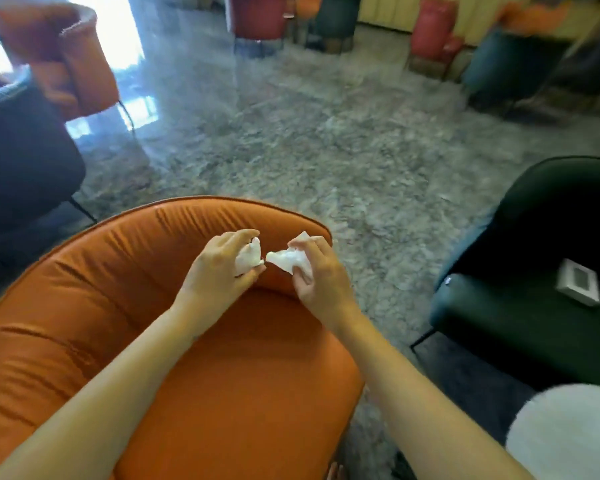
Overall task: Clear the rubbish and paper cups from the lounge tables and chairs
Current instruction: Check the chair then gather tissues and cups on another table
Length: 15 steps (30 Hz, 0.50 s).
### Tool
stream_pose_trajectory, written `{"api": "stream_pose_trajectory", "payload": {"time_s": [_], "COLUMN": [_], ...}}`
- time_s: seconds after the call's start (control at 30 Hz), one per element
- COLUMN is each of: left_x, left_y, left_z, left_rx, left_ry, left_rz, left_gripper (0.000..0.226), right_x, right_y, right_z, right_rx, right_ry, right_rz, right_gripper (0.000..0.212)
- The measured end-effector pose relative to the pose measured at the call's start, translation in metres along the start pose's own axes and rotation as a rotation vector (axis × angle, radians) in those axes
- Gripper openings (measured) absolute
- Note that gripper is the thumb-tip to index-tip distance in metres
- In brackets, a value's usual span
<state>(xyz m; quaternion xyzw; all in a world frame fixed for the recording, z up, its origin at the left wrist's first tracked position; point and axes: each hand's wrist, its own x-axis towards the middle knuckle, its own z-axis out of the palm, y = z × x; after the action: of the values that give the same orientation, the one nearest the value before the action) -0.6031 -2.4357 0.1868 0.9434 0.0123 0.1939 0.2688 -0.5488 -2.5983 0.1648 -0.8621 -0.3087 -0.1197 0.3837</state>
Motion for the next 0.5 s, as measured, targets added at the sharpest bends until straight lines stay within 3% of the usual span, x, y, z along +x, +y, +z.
{"api": "stream_pose_trajectory", "payload": {"time_s": [0.27, 0.5], "left_x": [0.027, -0.044], "left_y": [0.197, 0.365], "left_z": [0.098, 0.192], "left_rx": [-0.199, -0.357], "left_ry": [-0.272, -0.506], "left_rz": [0.446, 0.783], "left_gripper": [0.047, 0.050], "right_x": [-0.111, -0.275], "right_y": [0.064, 0.096], "right_z": [-0.175, -0.291], "right_rx": [-0.244, -0.420], "right_ry": [0.439, 0.670], "right_rz": [0.361, 0.679], "right_gripper": [0.033, 0.033]}}
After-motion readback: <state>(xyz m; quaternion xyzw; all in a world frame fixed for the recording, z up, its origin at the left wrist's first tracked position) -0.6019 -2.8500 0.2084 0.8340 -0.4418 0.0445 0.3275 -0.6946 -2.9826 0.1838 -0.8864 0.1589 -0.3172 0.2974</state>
